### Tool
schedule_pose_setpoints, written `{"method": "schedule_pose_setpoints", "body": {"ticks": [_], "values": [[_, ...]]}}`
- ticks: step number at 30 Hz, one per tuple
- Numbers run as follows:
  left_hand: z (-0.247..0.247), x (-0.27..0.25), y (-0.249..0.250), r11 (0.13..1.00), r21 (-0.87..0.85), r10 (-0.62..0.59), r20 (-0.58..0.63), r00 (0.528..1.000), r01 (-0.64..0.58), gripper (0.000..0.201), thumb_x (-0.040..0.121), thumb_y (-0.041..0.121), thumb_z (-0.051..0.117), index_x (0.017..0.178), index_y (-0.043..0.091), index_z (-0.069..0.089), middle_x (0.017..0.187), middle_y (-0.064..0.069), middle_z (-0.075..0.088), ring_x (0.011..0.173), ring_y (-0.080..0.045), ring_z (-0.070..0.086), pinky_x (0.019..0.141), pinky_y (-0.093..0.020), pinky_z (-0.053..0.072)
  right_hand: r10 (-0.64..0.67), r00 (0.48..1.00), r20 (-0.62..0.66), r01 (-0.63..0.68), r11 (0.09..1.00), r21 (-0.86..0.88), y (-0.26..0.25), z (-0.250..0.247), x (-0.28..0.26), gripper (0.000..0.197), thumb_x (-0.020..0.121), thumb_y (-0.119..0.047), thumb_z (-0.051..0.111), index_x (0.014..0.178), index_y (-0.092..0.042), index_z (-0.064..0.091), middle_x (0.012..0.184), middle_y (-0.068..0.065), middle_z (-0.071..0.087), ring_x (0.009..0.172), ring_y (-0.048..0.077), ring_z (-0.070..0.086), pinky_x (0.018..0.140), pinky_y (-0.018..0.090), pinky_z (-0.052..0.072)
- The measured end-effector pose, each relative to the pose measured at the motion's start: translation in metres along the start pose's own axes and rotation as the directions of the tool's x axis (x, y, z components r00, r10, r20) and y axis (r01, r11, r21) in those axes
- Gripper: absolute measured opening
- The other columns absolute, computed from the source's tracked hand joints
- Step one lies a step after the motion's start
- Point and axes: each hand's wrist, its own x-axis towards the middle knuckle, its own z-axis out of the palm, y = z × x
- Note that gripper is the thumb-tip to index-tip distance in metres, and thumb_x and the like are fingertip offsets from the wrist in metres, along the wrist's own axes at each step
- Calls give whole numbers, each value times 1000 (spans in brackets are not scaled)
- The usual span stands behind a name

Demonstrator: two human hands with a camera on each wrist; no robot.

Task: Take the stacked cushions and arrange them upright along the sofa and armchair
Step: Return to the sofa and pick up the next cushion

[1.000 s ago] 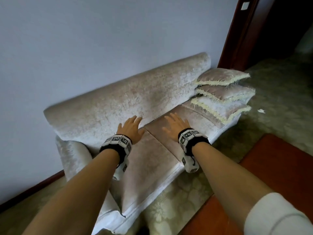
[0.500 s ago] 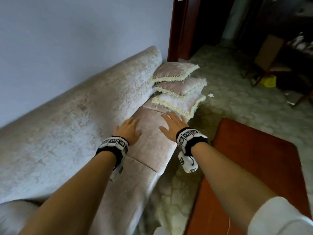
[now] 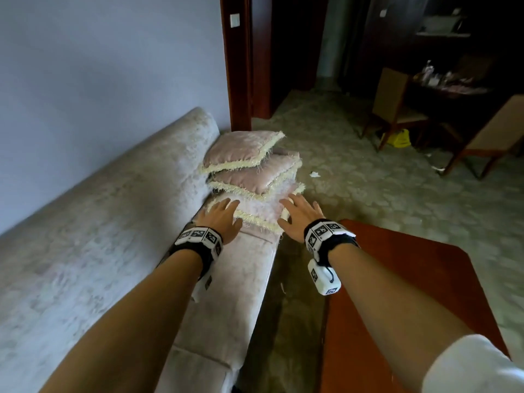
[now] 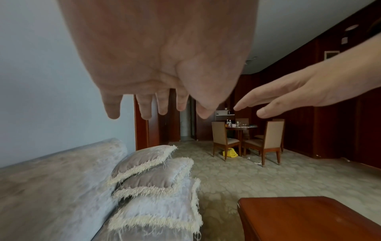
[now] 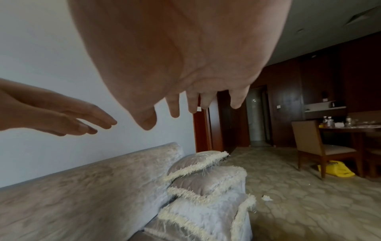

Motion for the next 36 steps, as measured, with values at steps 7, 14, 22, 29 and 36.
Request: {"method": "schedule_pose_setpoints", "body": {"ticks": [7, 14, 22, 29, 36], "values": [[-1, 111, 32, 998, 31, 47, -6, 999, -47, 56, 96, 44, 39, 147, 28, 23, 157, 1, 24, 141, -25, 29, 113, -57, 23, 91, 996, -19, -91, 996, 3, 82, -28, 78, 51, 98, -51, 37, 141, -26, 43, 162, 0, 15, 149, 22, 13, 118, 56, 14], [10, 227, 66, 984, 33, 173, 35, 984, -175, 53, 97, 43, 38, 147, 30, 26, 158, 1, 22, 143, -24, 25, 113, -58, 18, 189, 982, -12, -188, 980, 60, 134, -41, 146, 58, 98, -48, 41, 151, -27, 29, 161, 0, 19, 149, 21, 15, 119, 56, 11], [-1, 371, 92, 952, -34, 305, 35, 952, -304, 54, 98, 44, 35, 148, 29, 23, 158, 0, 20, 142, -26, 28, 113, -57, 20, 348, 937, -12, -348, 937, 26, 194, -75, 245, 60, 98, -50, 41, 151, -25, 27, 162, 4, 16, 150, 23, 12, 119, 54, 11], [5, 453, 83, 936, -28, 351, 39, 936, -350, 52, 97, 42, 37, 146, 28, 26, 156, 3, 26, 139, -22, 32, 112, -55, 23, 417, 909, 13, -415, 900, 134, 208, -79, 303, 67, 97, -45, 46, 154, -25, 16, 158, 5, 27, 144, 29, 28, 116, 50, 25], [9, 528, 78, 940, -42, 341, 26, 940, -340, 50, 95, 39, 39, 144, 29, 29, 155, 3, 28, 138, -22, 35, 111, -55, 27, 397, 914, 86, -406, 890, 207, 231, -68, 380, 68, 96, -42, 49, 153, -28, 14, 156, 6, 30, 140, 30, 35, 112, 52, 32]]}}
